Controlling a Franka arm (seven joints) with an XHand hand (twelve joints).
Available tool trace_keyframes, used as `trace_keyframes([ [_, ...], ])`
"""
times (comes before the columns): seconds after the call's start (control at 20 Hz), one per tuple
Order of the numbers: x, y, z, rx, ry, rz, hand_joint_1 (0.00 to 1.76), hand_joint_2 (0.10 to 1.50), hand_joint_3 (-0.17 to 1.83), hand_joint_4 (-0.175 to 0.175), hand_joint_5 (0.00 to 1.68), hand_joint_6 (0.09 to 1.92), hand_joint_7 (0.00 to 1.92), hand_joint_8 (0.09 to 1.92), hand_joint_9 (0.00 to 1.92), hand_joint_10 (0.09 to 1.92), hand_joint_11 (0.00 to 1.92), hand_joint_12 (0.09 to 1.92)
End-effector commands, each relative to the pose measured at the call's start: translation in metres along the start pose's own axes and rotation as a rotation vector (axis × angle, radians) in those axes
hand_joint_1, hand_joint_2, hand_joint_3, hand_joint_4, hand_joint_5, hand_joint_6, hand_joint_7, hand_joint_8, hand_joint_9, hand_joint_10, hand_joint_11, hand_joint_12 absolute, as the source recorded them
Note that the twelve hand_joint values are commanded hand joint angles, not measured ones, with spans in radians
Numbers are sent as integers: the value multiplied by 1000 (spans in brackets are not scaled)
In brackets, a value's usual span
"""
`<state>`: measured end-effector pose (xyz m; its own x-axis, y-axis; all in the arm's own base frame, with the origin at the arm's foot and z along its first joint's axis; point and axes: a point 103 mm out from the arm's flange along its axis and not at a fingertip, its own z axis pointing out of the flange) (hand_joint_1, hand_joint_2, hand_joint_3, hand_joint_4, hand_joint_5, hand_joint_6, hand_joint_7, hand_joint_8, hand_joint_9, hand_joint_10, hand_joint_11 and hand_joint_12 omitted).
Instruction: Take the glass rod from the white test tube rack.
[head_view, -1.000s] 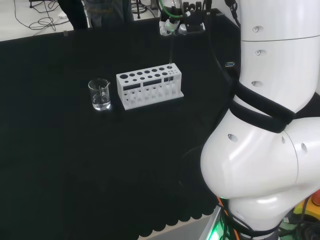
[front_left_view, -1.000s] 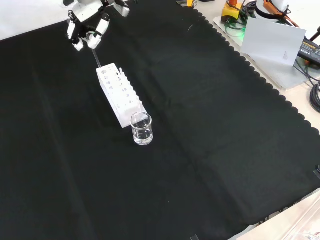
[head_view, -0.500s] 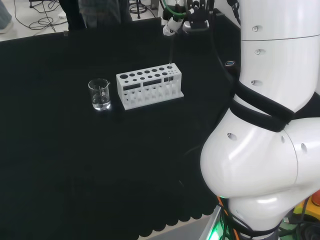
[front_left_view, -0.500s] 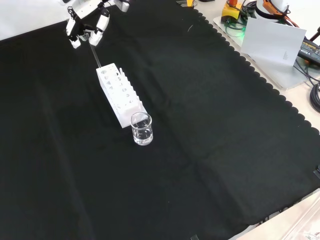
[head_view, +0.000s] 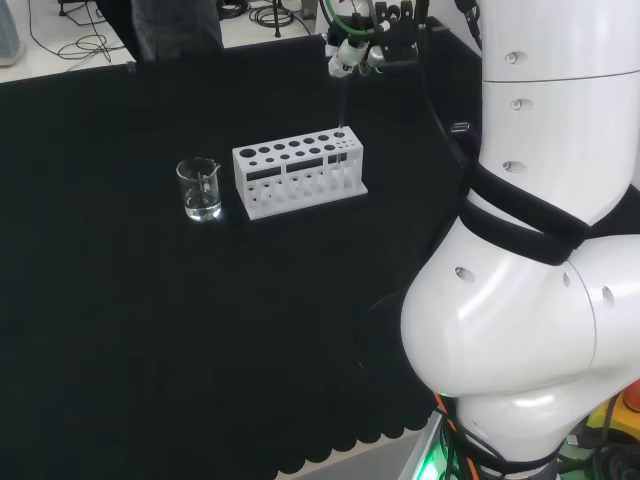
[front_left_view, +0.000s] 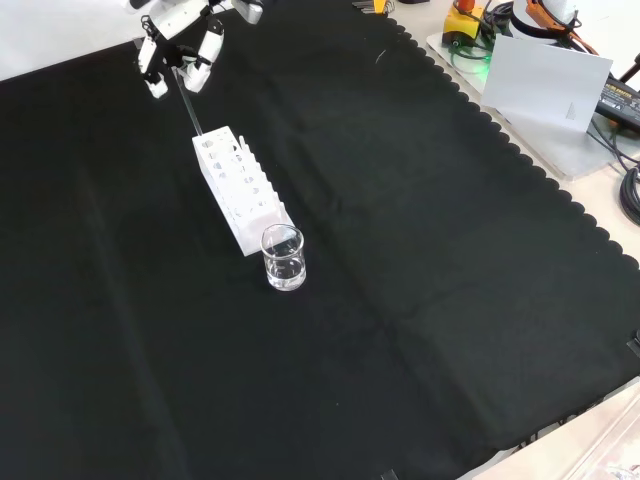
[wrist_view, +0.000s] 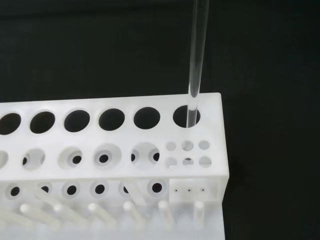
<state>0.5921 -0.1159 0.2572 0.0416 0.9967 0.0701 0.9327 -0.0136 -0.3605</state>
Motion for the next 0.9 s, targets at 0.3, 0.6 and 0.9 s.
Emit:
trace_keyframes([
  [0.3,-6,5,7,14,-4,6,1072,1082,-175,-97,600,785,623,796,1472,424,1708,633],
  [0.6,-12,2,6,26,1,18,1070,1082,-175,-98,602,785,633,798,1479,424,1725,626],
  [0.9,-9,4,11,-14,44,-8,1073,1088,-175,-107,616,789,665,805,1504,431,1736,621],
])
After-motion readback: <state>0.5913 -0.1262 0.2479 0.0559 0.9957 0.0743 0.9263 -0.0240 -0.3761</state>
